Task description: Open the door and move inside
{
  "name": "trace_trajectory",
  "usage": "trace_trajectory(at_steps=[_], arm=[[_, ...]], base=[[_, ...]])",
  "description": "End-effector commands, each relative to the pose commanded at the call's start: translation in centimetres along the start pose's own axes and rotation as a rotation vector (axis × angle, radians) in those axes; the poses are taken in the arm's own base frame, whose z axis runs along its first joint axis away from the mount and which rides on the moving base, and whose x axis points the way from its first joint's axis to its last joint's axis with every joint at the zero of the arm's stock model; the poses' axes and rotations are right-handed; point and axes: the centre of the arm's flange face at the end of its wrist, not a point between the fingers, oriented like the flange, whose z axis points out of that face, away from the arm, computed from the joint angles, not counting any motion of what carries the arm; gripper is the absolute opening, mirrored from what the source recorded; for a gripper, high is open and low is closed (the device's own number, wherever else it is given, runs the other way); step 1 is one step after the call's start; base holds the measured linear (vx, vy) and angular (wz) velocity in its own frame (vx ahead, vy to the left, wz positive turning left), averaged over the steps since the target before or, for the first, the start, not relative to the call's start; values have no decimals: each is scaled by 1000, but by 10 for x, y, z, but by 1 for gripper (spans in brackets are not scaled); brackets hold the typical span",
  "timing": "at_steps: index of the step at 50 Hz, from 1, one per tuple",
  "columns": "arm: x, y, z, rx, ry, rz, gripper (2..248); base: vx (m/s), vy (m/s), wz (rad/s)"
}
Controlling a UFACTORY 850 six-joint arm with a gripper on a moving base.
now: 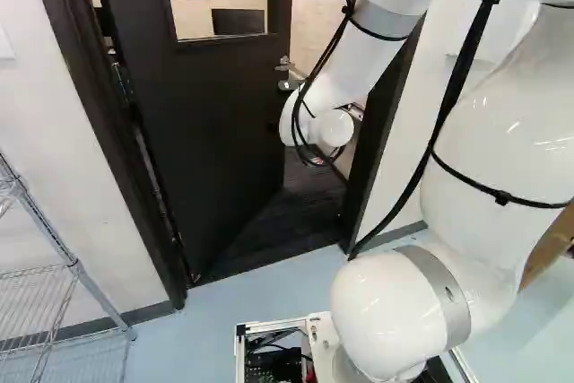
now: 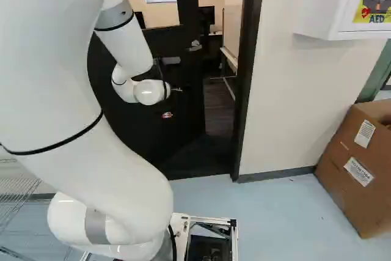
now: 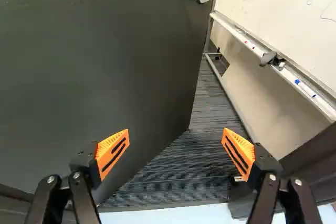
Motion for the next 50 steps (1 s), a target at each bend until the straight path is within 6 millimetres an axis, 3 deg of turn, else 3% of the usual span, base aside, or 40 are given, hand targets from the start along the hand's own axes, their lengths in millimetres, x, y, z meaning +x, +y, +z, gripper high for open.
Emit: trace_trajectory(at_steps=[50], arm=[[0,0,0,0,0,0,247]], base=[[56,43,31]])
